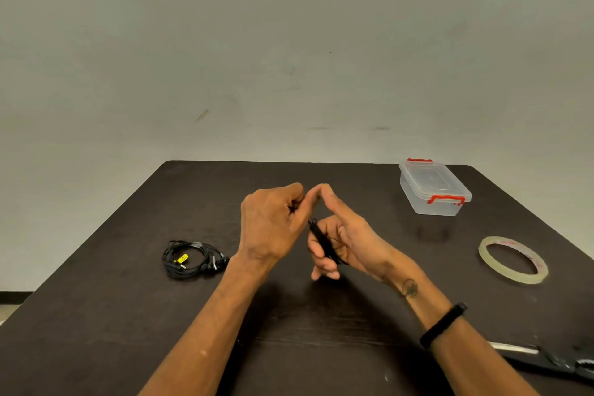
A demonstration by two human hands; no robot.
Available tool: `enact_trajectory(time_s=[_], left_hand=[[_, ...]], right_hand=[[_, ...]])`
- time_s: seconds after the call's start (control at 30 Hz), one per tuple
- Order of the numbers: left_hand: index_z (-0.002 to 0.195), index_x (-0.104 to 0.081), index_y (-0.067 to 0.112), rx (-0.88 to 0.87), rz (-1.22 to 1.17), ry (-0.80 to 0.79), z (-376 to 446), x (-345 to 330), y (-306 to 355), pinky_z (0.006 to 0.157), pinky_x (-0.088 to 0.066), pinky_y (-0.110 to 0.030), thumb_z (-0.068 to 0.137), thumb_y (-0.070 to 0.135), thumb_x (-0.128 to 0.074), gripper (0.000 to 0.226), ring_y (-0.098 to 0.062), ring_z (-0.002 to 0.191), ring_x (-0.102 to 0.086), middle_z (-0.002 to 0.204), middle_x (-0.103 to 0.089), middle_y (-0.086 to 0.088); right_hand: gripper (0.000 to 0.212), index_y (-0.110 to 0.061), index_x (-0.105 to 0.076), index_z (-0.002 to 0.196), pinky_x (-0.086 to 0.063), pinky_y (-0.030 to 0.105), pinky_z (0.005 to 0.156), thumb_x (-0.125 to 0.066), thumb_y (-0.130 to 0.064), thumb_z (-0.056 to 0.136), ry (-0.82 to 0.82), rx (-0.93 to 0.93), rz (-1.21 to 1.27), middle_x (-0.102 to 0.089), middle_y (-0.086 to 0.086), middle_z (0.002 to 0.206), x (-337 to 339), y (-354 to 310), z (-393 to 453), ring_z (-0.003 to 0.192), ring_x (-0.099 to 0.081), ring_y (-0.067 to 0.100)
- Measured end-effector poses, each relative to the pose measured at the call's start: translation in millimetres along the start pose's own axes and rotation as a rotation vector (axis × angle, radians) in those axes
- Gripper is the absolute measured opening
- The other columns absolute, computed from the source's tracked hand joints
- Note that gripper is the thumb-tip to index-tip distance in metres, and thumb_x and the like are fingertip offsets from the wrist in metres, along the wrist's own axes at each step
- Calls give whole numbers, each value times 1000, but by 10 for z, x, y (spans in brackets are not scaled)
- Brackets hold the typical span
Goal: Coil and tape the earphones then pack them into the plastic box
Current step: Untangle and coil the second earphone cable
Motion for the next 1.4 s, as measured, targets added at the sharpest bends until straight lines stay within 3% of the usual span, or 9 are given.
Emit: enact_trajectory(time_s=[0.17,0.3,0.53,0.63,0.77,0.97,1.07,1.3,1.4], left_hand=[[57,-34,23,-26,10,29,0,-5,23,45,-26,-27,103,51,-58,59,-13,40,-30,45,-32,8],[55,-42,17,-12,-14,100,40,29,34,44,-31,-30,102,51,-62,62,-15,40,-37,44,-36,6],[58,-47,18,152,-39,59,12,-39,-64,48,-34,-27,100,65,-53,63,-15,43,-40,46,-43,4],[71,-60,19,351,-464,-160,-39,-131,-30,66,-43,-28,104,68,-25,68,-9,63,-53,66,-60,8],[98,-68,20,559,-900,-483,-88,-311,152,88,-47,-27,105,66,-22,65,-7,90,-64,92,-71,5],[92,-59,16,196,-528,-469,-168,-349,192,79,-52,-50,112,48,-31,47,-19,80,-65,84,-66,-1],[94,-65,12,291,-621,-412,-171,-387,172,81,-53,-55,109,50,-36,50,-29,84,-67,88,-69,-11],[90,-58,-7,552,-863,-447,-183,-492,228,75,-53,-52,102,59,-44,69,-29,72,-62,82,-66,-30],[80,-61,4,527,-817,-400,-196,-477,258,73,-55,-51,106,57,-43,62,-36,68,-65,73,-66,-24]], right_hand=[[98,-8,-49,71,-56,51,84,-17,-100,78,165,-18,-151,-44,2,52,-30,93,40,48,-40,20],[93,-10,-50,67,-53,41,71,-19,-96,84,249,84,206,-38,6,54,-46,83,77,47,-35,23],[88,-9,-43,63,-49,39,66,-18,-88,93,-7,1,251,-28,4,49,-128,13,15,42,-24,21],[80,-15,-32,61,-39,34,55,-27,-88,93,-61,68,456,-17,0,44,-176,-60,7,37,-16,18],[78,-18,-21,58,-25,29,46,-36,-87,91,17,161,783,-11,-2,42,2,-114,-66,36,-9,15],[75,-20,-22,52,-22,28,45,-44,-78,95,113,201,892,-10,-3,42,159,-46,-89,36,-10,13],[72,-20,-25,49,-28,28,45,-49,-65,101,111,189,880,-14,-3,38,166,-28,-63,32,-14,14],[64,-16,-38,49,-42,27,41,-63,-44,101,629,169,627,-29,0,35,101,12,14,28,-27,13],[63,-14,-41,52,-46,28,44,-67,-45,99,839,189,539,-32,2,40,-1,-1,54,31,-30,14]])
Point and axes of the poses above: each hand's wrist, its own z-axis towards the middle knuckle, its own x-axis out of the back of the hand, y = z × x, the point moved 1 cm from there along z, towards the middle knuckle
